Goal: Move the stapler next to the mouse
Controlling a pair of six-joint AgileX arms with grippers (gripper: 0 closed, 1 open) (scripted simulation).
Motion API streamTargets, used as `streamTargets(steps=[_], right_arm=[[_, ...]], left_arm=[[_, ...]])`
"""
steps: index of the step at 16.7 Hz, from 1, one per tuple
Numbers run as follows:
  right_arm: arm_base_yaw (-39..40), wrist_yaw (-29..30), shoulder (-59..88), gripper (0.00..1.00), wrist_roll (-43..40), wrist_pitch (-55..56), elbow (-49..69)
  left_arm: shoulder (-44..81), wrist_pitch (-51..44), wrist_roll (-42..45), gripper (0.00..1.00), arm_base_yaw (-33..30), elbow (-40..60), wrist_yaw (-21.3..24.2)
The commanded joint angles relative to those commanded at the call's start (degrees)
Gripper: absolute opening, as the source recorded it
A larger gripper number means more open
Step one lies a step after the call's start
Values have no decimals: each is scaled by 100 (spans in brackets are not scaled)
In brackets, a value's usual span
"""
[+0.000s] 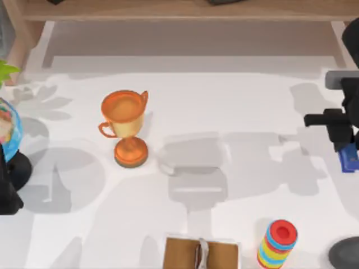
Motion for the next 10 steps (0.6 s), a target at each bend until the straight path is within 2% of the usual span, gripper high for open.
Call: streamTargets(steps=[10], right_arm=[[-28,-9,-27,0,-9,283,-49]], left_arm=[[0,0,0,100,0,0,0]])
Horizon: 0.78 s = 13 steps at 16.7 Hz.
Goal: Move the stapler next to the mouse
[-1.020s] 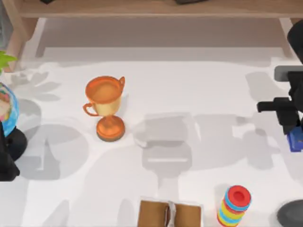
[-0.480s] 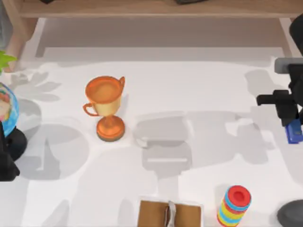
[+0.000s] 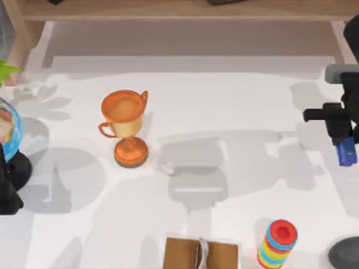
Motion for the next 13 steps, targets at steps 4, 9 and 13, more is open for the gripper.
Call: streamTargets(steps=[4,9,13], right_arm=[[-3,4,98,0,9,84,-114],[-1,6,367,0,21,137,-379],[0,6,405,0,22,139,-416]], left_arm=[[0,0,0,100,0,0,0],[0,0,0,100,0,0,0],[0,0,0,100,0,0,0]])
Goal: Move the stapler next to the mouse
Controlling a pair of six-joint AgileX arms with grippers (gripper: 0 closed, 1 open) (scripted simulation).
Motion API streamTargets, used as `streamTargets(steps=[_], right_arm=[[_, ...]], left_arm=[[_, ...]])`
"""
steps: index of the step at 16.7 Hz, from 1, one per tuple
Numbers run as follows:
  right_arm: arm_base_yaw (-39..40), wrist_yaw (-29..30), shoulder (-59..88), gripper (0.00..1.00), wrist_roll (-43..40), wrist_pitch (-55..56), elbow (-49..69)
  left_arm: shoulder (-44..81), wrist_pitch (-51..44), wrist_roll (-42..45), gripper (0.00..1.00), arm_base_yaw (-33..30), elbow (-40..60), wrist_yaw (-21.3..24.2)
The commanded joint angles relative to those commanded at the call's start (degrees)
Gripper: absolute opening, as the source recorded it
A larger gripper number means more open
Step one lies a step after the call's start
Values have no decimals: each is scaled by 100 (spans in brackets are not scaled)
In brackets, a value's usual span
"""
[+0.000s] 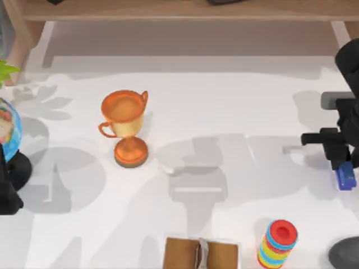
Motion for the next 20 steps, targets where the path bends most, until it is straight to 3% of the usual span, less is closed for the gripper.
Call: streamTargets(steps=[1,14,20], right_arm=[[0,0,0,0,0,0,0],[0,0,0,98,0,0,0],[0,0,0,100,0,0,0]], left_arm=[[0,0,0,100,0,0,0],[0,0,0,100,0,0,0],[0,0,0,100,0,0,0]])
